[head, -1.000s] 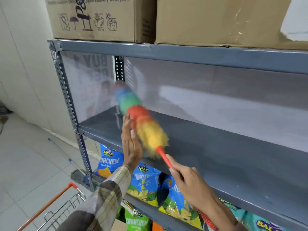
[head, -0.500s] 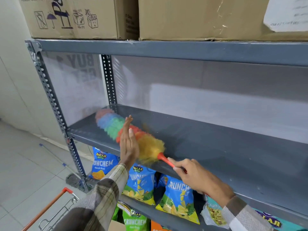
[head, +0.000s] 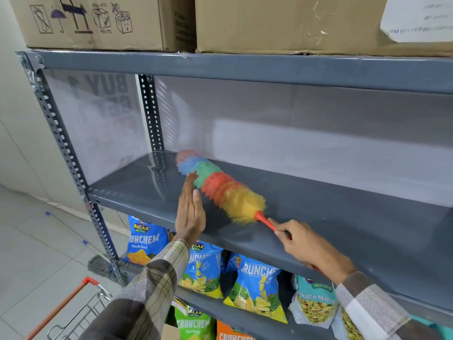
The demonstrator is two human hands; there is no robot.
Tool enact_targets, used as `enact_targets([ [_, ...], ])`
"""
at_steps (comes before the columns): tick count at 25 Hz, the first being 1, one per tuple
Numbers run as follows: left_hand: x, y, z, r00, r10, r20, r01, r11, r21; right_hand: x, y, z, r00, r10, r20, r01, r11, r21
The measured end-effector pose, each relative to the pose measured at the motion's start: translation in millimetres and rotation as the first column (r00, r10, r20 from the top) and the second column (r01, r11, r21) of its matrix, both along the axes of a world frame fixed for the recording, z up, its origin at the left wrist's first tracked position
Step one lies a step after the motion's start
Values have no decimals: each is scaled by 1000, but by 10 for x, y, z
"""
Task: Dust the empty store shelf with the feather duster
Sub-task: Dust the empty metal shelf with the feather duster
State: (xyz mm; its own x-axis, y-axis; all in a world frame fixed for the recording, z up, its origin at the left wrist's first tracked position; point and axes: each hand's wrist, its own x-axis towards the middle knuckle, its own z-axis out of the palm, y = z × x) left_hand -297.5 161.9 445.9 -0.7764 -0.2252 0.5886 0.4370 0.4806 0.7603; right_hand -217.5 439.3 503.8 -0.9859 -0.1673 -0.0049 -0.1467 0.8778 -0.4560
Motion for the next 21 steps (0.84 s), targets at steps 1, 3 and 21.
enact_targets([
  [1,13,6,15,1000,-6,11,6,1000,-6,18,-6,11,1000,-8,3,8,1000,-20],
  [3,31,-3,61,1000,-2,20,3,1000,-11,126,-29,67,1000,-4,-3,4,994,-110],
  [21,-109,-529,41,988,155,-21,-155,988,-17,1133,-785,-2,992,-116,48,119,992,-50],
])
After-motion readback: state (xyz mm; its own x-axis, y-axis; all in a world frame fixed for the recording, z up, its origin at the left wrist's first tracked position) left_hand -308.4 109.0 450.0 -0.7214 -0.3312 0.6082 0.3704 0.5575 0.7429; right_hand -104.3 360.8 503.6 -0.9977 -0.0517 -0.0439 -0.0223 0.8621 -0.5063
